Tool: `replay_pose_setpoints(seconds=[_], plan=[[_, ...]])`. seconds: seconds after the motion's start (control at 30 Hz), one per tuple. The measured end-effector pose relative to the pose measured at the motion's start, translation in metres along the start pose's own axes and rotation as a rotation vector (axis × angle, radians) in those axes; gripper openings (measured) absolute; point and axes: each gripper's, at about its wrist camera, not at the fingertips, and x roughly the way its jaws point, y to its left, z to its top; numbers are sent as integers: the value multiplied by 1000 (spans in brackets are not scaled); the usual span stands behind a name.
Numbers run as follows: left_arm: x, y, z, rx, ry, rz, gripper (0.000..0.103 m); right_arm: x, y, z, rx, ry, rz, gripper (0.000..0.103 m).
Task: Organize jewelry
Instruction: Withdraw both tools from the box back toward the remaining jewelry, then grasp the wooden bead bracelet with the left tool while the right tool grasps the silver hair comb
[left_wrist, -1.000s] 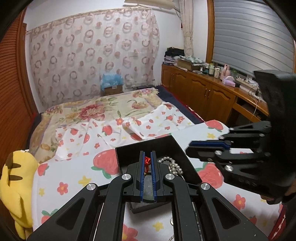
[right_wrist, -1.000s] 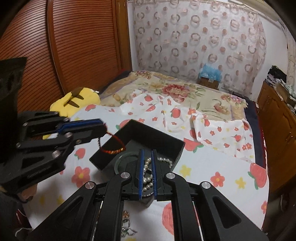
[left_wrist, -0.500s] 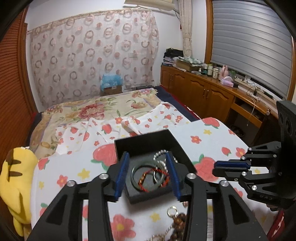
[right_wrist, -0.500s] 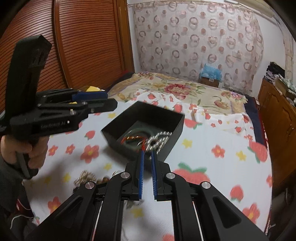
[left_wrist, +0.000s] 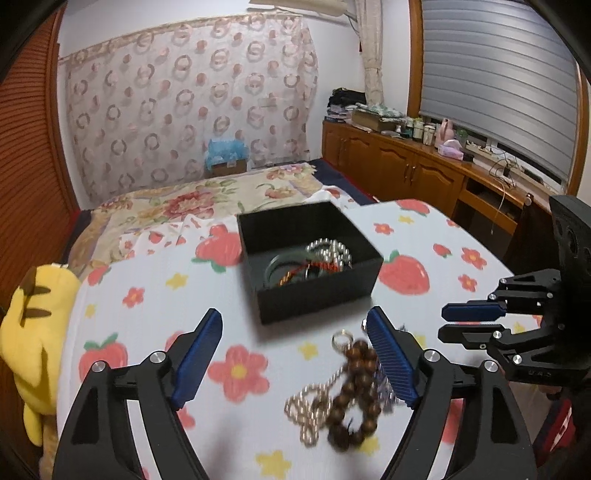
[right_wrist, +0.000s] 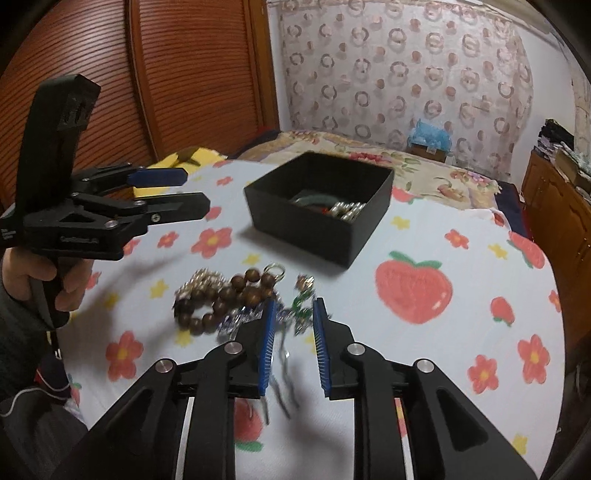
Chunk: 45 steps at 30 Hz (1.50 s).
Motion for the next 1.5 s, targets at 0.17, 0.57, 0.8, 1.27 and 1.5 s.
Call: replay_pose_setpoints(seconds=[0.17,0.57,0.8,1.27,1.5], plan=[[-6,3,-20,-9,17,22,81,7,8,-9,-13,29,9,44],[-17,24,-56,-93,63,26,81,36,29,-19,-107,136,5,62],[-17,25,-65,-110,81,6,81,45,34,-17,-141,151,-11,62],[-8,-14,-69,-55,119,-131,40,35,29,-19,-122,116,0,46],[-6,-23,-66,-59,115,-164,17,23,25,-21,-109,87,-15,46]])
